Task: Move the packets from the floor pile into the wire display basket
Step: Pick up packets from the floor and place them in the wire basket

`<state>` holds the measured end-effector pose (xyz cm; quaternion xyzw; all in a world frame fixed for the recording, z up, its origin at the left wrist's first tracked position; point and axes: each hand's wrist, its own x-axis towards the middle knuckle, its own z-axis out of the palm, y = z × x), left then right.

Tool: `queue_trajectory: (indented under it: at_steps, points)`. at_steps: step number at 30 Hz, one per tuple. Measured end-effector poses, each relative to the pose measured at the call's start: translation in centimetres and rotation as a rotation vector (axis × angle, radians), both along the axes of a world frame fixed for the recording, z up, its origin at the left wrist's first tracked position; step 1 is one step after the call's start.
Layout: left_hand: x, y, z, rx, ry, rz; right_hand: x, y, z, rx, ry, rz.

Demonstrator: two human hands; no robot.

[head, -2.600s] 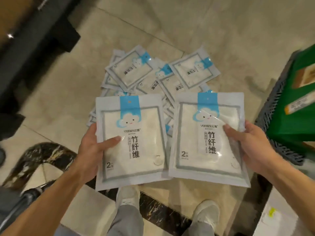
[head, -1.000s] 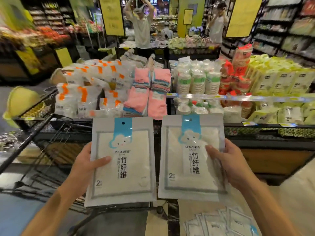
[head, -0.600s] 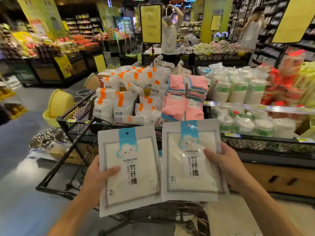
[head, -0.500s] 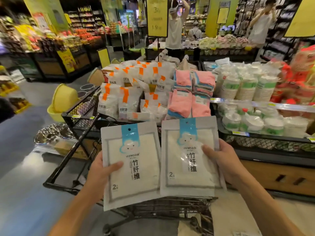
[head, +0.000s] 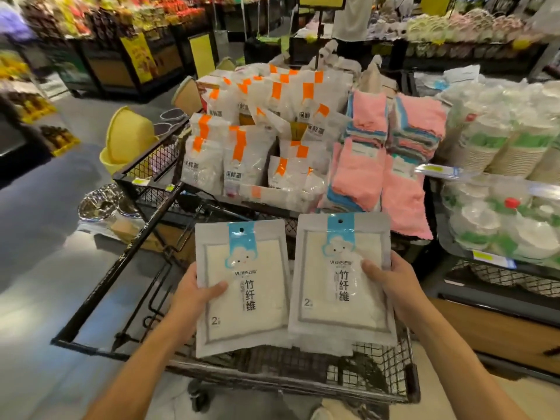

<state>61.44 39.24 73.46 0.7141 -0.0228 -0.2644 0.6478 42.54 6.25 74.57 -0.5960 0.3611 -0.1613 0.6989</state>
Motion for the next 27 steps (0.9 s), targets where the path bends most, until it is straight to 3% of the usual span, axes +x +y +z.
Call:
queue_trajectory:
  at_steps: [14,27]
  points:
    - [8.5,-6.5,-11.9,0.222,0.151,0.049,8.7,-4.1,-12.4,0.040,0.341,-0.013]
    - [17.4,-8.8,-28.6,0.391,0.270,-0.123,15.8,-2.1,-26.4,-0.007,0.708,-0.053]
